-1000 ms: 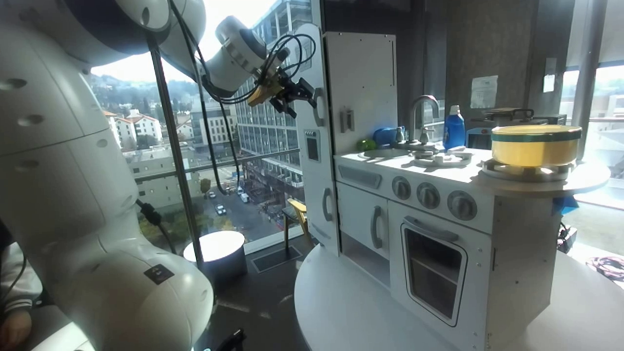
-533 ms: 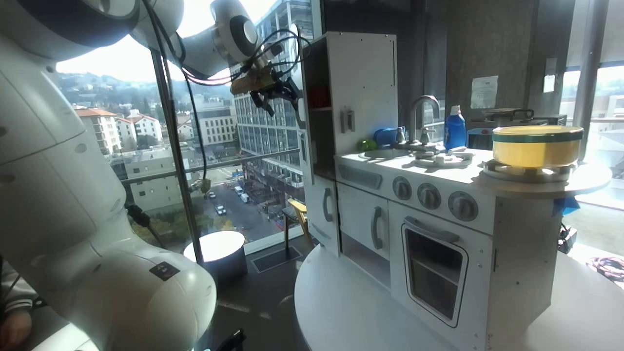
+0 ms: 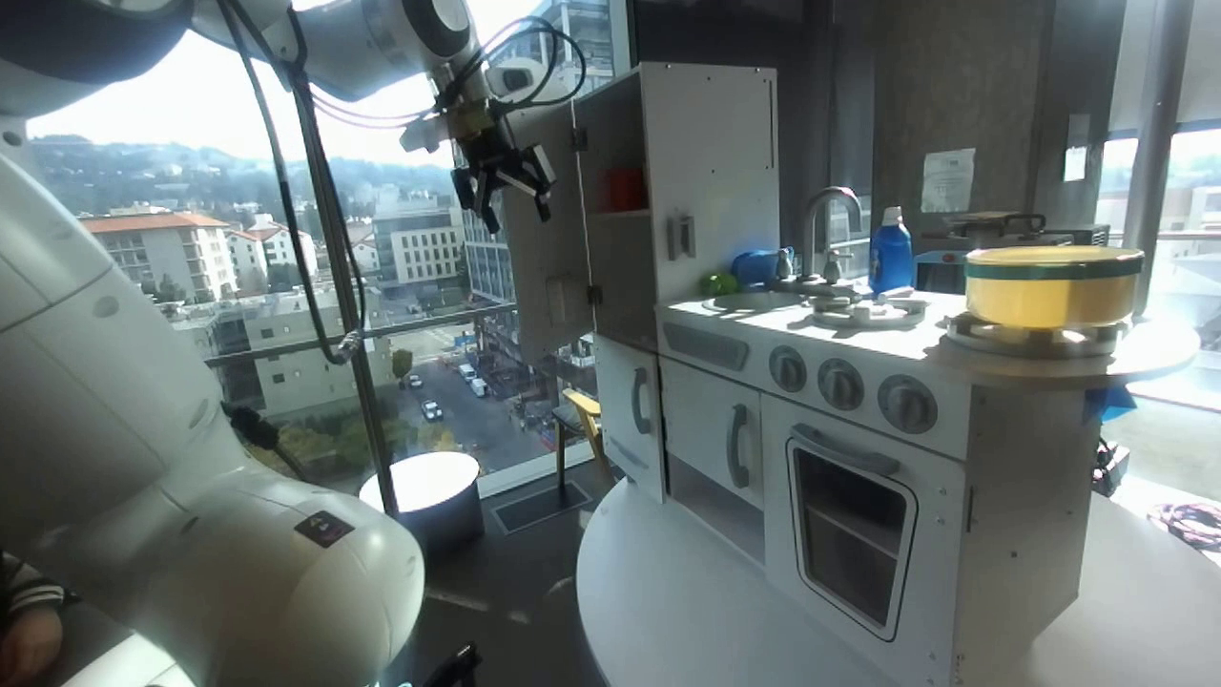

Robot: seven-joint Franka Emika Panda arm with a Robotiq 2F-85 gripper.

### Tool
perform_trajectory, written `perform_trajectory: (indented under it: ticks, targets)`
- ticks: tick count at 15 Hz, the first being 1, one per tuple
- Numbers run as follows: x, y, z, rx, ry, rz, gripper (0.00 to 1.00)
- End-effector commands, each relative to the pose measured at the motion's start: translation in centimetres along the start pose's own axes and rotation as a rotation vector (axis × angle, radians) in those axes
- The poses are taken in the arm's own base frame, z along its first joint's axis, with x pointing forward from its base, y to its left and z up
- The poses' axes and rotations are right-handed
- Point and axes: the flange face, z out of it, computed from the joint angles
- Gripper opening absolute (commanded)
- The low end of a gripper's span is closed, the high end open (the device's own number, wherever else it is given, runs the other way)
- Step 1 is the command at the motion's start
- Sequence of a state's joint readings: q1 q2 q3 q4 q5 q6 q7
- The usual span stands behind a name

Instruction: Open all the kitchen cabinet doors, beginning with the left upper and ending with the right lower door

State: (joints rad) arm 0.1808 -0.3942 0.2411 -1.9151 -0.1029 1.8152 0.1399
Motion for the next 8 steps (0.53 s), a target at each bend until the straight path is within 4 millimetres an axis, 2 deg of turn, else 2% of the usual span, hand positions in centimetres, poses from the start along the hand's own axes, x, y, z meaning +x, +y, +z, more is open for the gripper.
perform_trajectory:
  ticks: [1,3,8]
  targets:
    - [0.1,2.1,1.2,-0.050,-0.028,0.064,1.00]
    - [1.0,2.6,4.5,-0.055,-0.061,0.090,1.00]
    - [1.6,0.7,14.0,-0.019,-0.125,0.047,1.00]
